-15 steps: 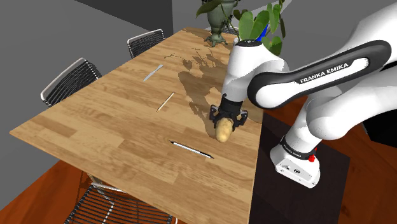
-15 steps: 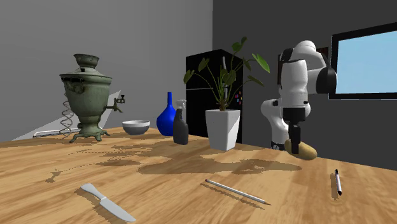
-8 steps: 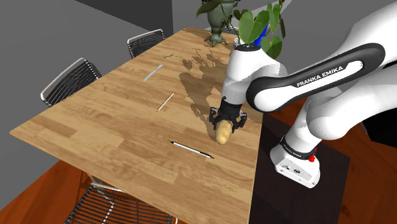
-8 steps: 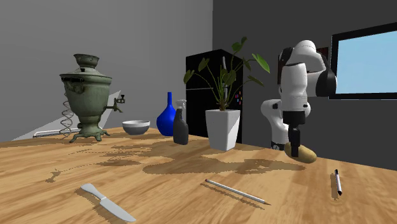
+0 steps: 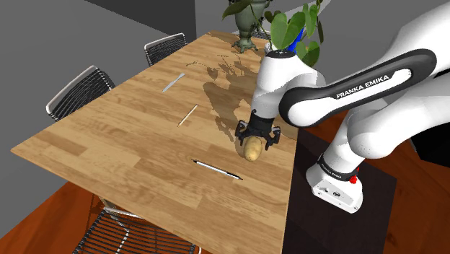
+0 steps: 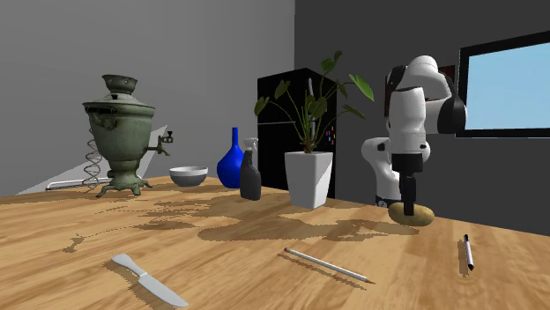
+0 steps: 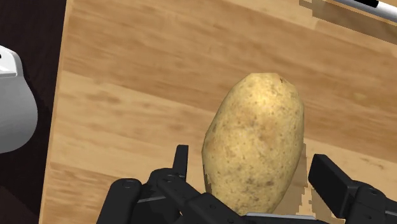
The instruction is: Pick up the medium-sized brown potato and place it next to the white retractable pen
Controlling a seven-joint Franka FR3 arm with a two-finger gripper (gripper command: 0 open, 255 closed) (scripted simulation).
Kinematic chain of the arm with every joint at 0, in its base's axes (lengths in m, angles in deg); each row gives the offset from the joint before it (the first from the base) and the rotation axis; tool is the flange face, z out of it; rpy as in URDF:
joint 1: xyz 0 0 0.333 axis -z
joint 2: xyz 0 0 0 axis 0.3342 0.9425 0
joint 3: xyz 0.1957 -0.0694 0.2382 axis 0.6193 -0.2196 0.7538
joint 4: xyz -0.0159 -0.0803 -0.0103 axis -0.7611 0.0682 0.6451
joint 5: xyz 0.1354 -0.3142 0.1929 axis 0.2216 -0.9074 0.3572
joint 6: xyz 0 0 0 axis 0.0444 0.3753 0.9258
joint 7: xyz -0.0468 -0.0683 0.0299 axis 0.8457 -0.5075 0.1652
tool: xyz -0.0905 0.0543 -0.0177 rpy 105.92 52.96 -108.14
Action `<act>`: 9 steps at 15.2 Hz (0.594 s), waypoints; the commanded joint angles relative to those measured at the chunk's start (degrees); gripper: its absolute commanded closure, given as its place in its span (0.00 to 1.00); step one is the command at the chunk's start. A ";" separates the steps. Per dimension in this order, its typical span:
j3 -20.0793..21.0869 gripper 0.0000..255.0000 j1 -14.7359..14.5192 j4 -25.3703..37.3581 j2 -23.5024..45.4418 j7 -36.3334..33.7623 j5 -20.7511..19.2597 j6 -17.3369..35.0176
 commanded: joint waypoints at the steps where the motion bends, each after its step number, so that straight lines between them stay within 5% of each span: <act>1: -0.75 0.00 0.05 0.92 -1.89 -0.08 -0.57 -2.81; 4: -2.76 0.00 0.35 3.99 -6.16 -0.32 -2.23 -10.11; 9: -2.77 0.00 0.34 3.99 -6.15 -0.32 -2.24 -10.11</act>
